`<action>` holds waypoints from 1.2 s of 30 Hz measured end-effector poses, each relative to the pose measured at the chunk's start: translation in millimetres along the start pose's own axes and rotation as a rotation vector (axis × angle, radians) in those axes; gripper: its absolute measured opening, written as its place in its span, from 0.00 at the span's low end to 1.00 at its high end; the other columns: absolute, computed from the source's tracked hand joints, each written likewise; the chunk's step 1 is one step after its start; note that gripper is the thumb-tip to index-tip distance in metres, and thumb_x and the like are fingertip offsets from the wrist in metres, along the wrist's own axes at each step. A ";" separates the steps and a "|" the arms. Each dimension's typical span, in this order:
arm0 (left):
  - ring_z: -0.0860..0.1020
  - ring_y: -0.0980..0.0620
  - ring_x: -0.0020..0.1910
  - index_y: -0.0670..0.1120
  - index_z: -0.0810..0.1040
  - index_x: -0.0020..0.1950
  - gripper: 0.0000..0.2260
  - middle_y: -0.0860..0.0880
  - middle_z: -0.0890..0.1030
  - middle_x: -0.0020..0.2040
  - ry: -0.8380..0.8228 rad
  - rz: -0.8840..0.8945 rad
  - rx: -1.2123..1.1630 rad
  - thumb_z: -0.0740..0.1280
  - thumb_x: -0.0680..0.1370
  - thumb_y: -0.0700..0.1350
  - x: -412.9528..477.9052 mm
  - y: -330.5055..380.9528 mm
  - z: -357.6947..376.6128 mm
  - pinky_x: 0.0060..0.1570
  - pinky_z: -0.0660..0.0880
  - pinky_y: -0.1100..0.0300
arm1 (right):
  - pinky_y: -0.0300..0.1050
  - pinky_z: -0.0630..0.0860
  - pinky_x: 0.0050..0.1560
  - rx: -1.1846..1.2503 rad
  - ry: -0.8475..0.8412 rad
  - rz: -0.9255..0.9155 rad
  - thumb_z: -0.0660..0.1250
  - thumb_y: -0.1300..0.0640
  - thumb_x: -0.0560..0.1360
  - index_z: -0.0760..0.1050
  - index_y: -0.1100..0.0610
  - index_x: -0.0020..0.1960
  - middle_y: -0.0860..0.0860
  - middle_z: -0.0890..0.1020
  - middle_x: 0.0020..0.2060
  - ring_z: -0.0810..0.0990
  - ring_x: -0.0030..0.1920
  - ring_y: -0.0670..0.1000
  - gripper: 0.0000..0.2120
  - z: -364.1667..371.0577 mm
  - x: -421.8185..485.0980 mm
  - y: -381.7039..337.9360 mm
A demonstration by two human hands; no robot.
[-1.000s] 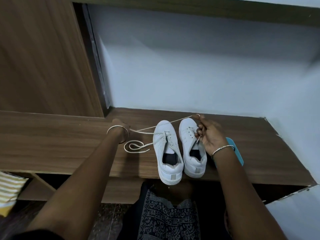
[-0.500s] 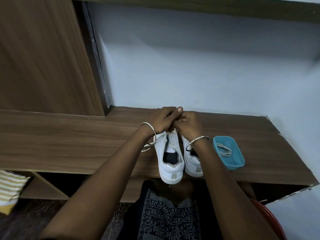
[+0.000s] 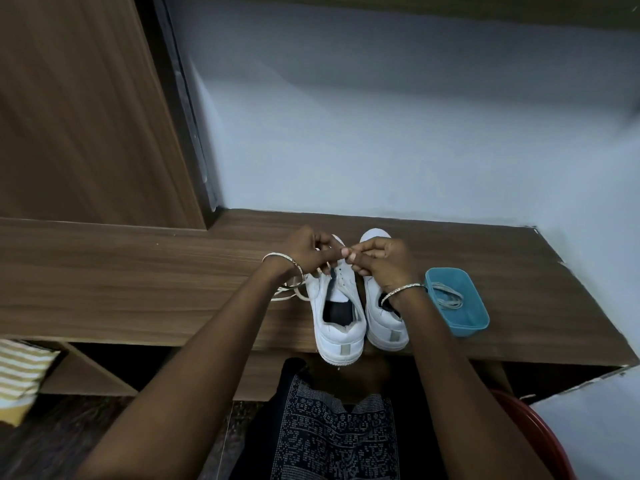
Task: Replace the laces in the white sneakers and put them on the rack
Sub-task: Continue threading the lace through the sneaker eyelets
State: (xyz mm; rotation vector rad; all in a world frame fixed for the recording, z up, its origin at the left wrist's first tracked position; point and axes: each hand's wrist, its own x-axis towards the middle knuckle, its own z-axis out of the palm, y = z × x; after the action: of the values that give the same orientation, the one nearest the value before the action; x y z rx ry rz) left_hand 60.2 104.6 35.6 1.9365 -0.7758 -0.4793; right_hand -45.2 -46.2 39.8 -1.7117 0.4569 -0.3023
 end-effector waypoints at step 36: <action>0.80 0.39 0.48 0.42 0.82 0.46 0.10 0.40 0.83 0.46 0.260 -0.223 0.554 0.66 0.77 0.48 27.4 -33.0 65.0 0.39 0.71 0.55 | 0.47 0.73 0.47 -0.694 0.139 0.030 0.67 0.57 0.76 0.83 0.58 0.47 0.61 0.84 0.46 0.79 0.52 0.64 0.08 25.5 21.6 50.9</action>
State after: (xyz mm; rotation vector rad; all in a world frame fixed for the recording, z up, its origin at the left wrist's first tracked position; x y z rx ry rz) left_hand 50.2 55.3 -23.9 2.5559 -0.5601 -0.1378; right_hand -21.5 -41.2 -16.1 -2.3628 0.7485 -0.2563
